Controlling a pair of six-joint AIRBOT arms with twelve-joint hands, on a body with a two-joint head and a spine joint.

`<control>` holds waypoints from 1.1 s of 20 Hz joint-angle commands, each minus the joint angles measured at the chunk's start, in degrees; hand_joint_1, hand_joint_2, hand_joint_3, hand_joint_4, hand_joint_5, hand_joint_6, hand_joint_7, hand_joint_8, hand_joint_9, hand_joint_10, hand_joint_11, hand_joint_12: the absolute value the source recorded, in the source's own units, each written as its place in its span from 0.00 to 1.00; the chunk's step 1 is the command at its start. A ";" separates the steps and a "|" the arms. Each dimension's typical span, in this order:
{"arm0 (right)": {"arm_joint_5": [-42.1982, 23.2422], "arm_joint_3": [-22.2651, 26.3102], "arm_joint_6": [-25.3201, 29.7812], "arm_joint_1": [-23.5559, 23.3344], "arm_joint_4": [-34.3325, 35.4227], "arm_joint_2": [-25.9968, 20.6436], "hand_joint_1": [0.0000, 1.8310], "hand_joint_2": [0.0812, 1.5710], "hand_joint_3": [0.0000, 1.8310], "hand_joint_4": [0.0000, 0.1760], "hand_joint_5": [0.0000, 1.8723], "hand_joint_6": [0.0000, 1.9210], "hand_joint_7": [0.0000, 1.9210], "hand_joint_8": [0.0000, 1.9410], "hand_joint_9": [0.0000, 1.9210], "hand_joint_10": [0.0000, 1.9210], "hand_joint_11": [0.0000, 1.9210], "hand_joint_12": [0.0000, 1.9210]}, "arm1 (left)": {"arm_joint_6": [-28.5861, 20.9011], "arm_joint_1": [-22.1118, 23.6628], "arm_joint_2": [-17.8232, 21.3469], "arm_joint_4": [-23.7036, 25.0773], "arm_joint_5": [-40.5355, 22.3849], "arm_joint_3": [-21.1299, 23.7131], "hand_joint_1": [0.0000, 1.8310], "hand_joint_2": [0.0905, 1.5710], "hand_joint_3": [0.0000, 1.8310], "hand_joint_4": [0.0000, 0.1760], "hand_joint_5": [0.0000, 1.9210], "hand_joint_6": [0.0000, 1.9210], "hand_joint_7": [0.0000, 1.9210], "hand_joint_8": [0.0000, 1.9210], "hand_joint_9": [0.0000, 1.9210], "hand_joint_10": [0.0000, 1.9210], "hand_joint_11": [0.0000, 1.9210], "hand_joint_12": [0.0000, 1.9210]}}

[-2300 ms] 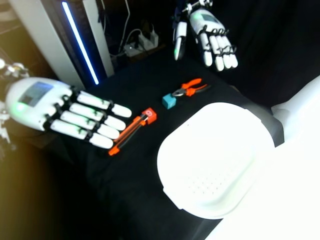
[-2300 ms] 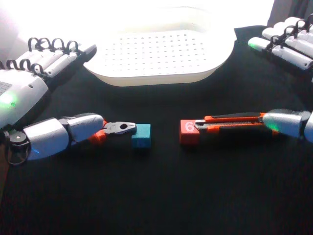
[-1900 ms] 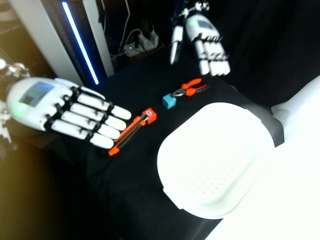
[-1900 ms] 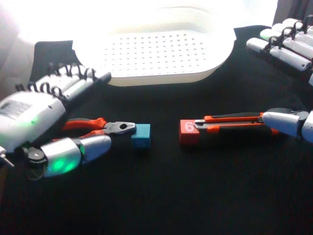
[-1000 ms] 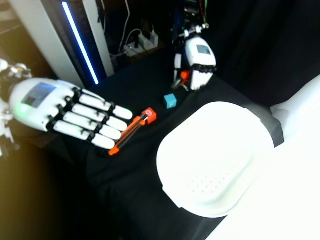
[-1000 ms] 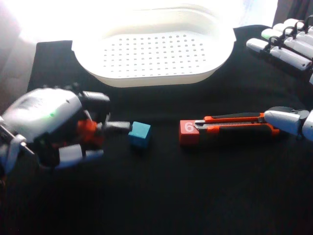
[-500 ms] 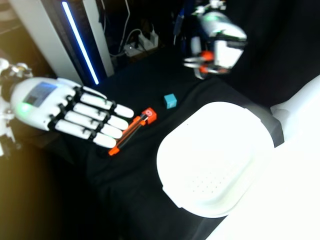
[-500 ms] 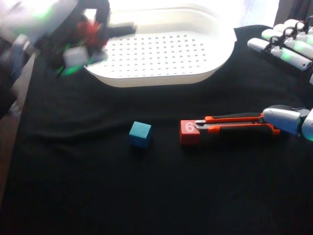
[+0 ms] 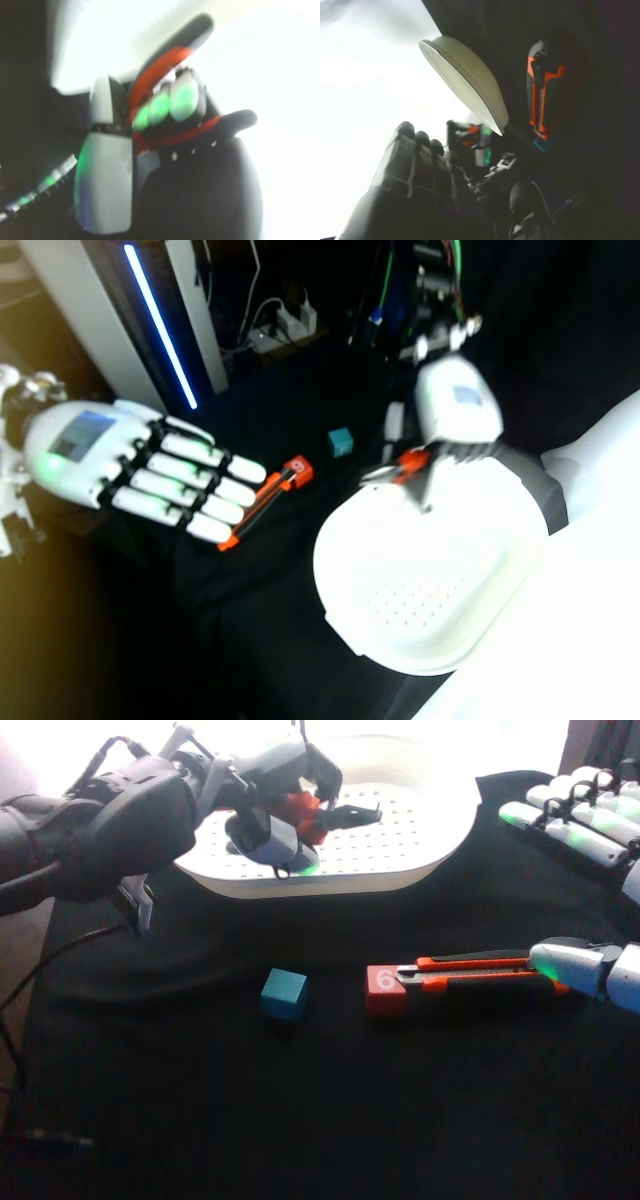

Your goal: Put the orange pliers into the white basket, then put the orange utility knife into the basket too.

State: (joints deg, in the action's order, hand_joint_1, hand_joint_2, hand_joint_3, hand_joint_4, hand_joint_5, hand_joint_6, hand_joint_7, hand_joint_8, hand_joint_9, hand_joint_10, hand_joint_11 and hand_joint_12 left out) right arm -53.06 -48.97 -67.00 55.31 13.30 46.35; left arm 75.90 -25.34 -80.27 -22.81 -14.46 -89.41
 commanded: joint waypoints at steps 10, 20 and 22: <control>-6.81 -0.34 1.38 0.02 -1.12 0.24 0.19 0.81 0.00 0.18 0.00 0.00 0.00 0.00 0.00 0.00 0.00 0.00 | 3.07 0.04 -0.12 -3.50 -5.13 -0.57 0.12 0.78 0.00 0.78 0.01 0.01 0.00 0.00 0.00 0.01 0.00 0.03; -2.70 -2.95 4.96 -0.01 -3.28 3.34 0.15 0.80 0.00 0.50 0.00 0.00 0.00 0.00 0.00 0.00 0.00 0.00 | -8.13 -15.50 21.11 5.88 -37.81 22.65 0.21 0.93 0.00 0.31 0.04 0.01 0.02 0.02 0.06 0.02 0.00 0.29; -1.02 -3.72 4.96 -0.09 -3.33 4.78 0.15 0.81 0.00 0.21 0.00 0.00 0.00 0.00 0.00 0.00 0.01 0.00 | -8.13 -21.66 26.17 5.32 -46.84 28.19 0.32 0.92 0.00 0.21 0.13 0.02 0.16 0.03 0.20 0.07 0.00 0.63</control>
State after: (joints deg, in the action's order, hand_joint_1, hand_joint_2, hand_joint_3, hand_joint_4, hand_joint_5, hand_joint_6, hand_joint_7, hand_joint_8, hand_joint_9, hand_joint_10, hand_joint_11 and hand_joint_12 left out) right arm -47.83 -52.36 -62.11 55.90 10.02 51.37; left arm 67.88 -48.16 -53.21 -18.13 -52.16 -60.60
